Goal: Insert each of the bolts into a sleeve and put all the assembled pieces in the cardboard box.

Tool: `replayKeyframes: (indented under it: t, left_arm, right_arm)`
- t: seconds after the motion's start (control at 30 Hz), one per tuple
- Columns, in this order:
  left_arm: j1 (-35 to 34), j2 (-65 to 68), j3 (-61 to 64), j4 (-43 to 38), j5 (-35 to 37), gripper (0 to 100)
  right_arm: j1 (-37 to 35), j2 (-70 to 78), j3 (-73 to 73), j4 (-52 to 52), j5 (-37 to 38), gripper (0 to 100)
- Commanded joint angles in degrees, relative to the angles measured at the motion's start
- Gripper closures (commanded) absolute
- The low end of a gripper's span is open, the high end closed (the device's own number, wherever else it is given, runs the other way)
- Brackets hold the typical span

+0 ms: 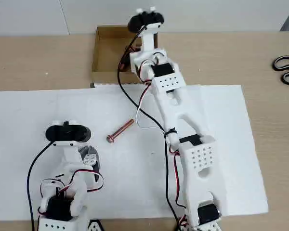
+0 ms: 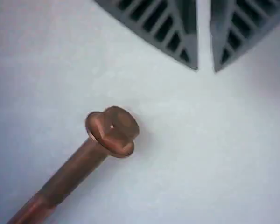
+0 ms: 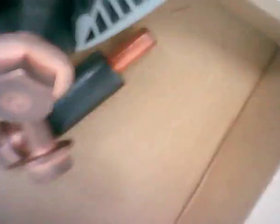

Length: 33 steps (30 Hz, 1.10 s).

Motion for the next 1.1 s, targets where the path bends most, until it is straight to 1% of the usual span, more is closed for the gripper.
replayKeyframes:
  t: [0.0, 0.07, 0.1, 0.17, 0.2, 0.27, 0.4, 0.5, 0.6, 0.7, 0.8, 0.9, 1.07]
  left_arm:
    - [-0.18, -0.26, -0.48, -0.88, 0.18, 99]
    - [0.09, -0.26, -0.57, -0.09, 0.09, 99]
    - [0.09, -0.26, -0.66, 0.18, 0.18, 99]
    - [0.18, -0.26, -0.66, 0.18, 0.09, 99]
    - [0.18, -0.26, -0.66, 0.18, 0.00, 99]
    - [0.18, -0.26, -0.66, 0.18, 0.00, 99]
    - [0.18, -0.26, -0.66, 0.18, 0.00, 99]
    - [0.09, -0.26, -0.66, 0.18, 0.09, 99]
    - [-0.09, -0.26, -0.66, 0.18, 0.18, 99]
    - [-0.18, -0.26, -0.66, 0.18, 0.26, 99]
    - [-0.26, -0.26, -0.66, 0.18, 1.32, 99]
    - [-0.35, -0.26, -0.66, 0.18, 1.41, 99]
    - [-0.35, -0.26, -0.66, 0.18, 1.49, 99]
  right_arm:
    - [-1.27, -1.27, -4.40, -1.45, 0.44, 99.4]
    - [-1.27, -1.45, -4.40, -1.36, 0.44, 98.1]
    - [-1.19, -1.45, -4.40, -1.36, 0.53, 95.6]
    - [-1.01, -1.10, -4.40, -1.36, 1.41, 87.8]
    - [-1.01, -0.92, -4.40, -1.36, 2.99, 84.1]
    - [-1.01, -0.22, -4.31, -1.36, 4.92, 78.7]
    - [-0.22, 0.57, -4.40, -1.27, 7.12, 78.2]
    - [0.84, 0.40, -4.66, 1.80, 7.03, 78.2]
    - [2.24, -2.68, -4.66, 9.89, 7.12, 78.2]
    - [3.12, -8.57, -4.66, 20.79, 7.03, 78.2]
    - [3.12, -14.11, -4.66, 31.69, 7.03, 78.2]
    - [3.12, -18.42, -4.66, 40.04, 7.30, 78.2]
    - [1.80, -21.85, -4.66, 56.40, 7.03, 78.3]
